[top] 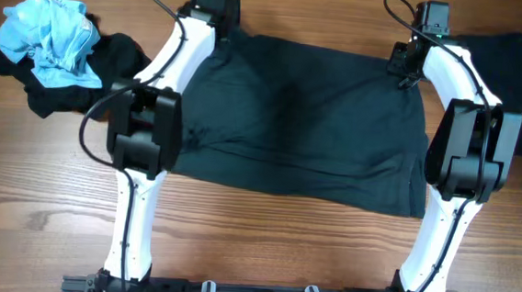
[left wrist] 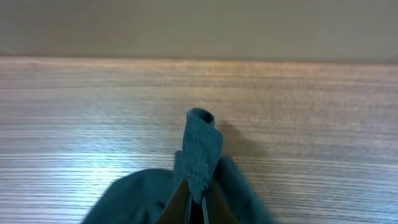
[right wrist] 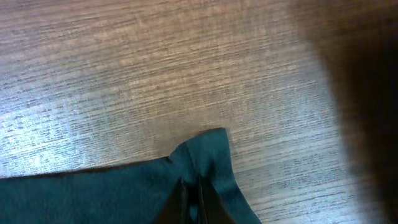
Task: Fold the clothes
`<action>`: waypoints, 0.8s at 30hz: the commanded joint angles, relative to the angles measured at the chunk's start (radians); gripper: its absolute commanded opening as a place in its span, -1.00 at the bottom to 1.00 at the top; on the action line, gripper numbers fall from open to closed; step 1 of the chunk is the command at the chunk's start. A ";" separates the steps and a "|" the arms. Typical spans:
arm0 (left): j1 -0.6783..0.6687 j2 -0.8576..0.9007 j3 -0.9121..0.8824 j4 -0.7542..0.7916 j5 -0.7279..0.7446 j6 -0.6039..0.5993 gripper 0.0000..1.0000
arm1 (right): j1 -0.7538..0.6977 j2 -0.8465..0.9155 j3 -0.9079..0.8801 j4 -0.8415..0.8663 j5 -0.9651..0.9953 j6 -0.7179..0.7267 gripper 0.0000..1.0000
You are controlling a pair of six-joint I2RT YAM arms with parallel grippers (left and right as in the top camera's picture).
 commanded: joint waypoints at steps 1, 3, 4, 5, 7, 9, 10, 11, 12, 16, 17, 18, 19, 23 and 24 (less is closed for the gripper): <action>0.008 -0.130 0.000 -0.019 -0.028 -0.002 -0.92 | -0.005 -0.034 0.069 -0.065 0.016 -0.003 -0.91; 0.008 -0.173 0.000 -0.066 -0.028 -0.002 -0.92 | -0.009 -0.078 0.088 -0.129 -0.022 -0.011 -0.91; 0.008 -0.189 0.000 -0.090 -0.028 -0.002 -0.92 | -0.012 -0.095 0.094 -0.158 -0.041 -0.014 -0.91; 0.008 -0.203 0.000 -0.115 -0.027 -0.002 -0.92 | -0.017 -0.119 0.100 -0.194 -0.067 -0.014 -0.91; 0.008 -0.232 0.000 -0.189 -0.027 -0.002 -0.92 | -0.023 -0.167 0.101 -0.267 -0.133 -0.014 -0.91; 0.008 -0.247 0.000 -0.285 -0.027 -0.002 -0.92 | -0.026 -0.208 0.101 -0.352 -0.180 -0.013 -0.91; 0.008 -0.249 0.000 -0.321 -0.027 -0.002 -0.92 | -0.026 -0.225 0.101 -0.396 -0.190 -0.008 -0.92; 0.008 -0.249 0.000 -0.370 -0.027 -0.003 -0.92 | -0.026 -0.236 0.101 -0.438 -0.194 0.001 -0.91; 0.008 -0.249 0.000 -0.425 -0.027 -0.003 -0.92 | -0.026 -0.245 0.101 -0.480 -0.206 0.000 -0.91; 0.013 -0.249 0.000 -0.578 -0.027 -0.003 -0.92 | -0.027 -0.251 0.101 -0.622 -0.266 0.001 -0.91; 0.015 -0.249 0.000 -0.606 -0.027 -0.008 -0.92 | -0.027 -0.251 0.100 -0.650 -0.272 0.001 -0.91; 0.016 -0.249 0.000 -0.632 -0.027 -0.011 -0.92 | -0.027 -0.251 0.099 -0.676 -0.272 0.001 -0.91; 0.018 -0.249 0.000 -0.660 -0.027 -0.010 -0.92 | -0.027 -0.251 0.099 -0.702 -0.272 0.000 -0.91; 0.040 -0.249 0.000 -0.783 -0.027 -0.027 -0.92 | -0.029 -0.251 0.099 -0.808 -0.241 0.001 -0.91; 0.052 -0.249 0.000 -0.817 -0.027 -0.042 -0.92 | -0.032 -0.251 0.099 -0.829 -0.237 0.000 -0.92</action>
